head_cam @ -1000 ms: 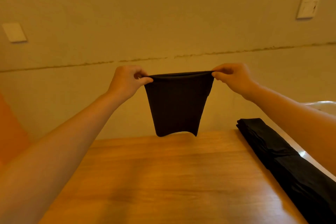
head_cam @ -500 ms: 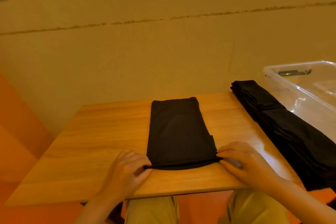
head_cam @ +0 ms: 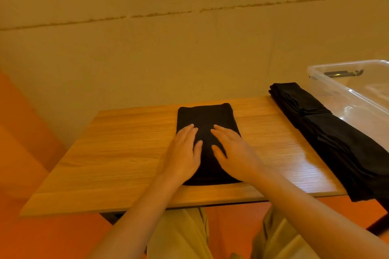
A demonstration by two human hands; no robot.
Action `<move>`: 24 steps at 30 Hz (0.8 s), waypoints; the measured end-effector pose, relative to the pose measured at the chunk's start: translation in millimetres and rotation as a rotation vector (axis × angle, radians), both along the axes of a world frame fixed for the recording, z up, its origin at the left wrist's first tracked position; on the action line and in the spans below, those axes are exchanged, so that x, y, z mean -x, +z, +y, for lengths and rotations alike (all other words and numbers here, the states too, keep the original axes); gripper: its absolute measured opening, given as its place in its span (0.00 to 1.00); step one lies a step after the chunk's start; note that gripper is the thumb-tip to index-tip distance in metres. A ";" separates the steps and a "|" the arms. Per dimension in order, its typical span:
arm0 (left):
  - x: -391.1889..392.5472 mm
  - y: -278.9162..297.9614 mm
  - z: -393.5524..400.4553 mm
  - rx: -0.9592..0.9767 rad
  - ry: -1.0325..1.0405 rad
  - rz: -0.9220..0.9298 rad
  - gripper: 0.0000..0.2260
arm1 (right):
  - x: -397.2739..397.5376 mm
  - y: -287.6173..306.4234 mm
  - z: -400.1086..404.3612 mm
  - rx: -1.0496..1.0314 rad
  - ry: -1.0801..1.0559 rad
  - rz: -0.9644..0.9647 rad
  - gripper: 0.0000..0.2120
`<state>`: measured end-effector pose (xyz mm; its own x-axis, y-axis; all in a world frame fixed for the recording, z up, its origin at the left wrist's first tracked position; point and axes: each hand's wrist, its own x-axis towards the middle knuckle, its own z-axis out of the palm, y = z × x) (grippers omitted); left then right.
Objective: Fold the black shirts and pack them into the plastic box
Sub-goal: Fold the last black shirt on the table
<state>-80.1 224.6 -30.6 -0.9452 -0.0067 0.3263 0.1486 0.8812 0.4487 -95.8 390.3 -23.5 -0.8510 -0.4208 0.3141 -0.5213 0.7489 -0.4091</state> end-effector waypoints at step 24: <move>22.4 1.6 -2.9 0.016 0.110 -0.049 0.20 | 34.6 -0.7 -0.1 -0.151 -0.175 -0.124 0.27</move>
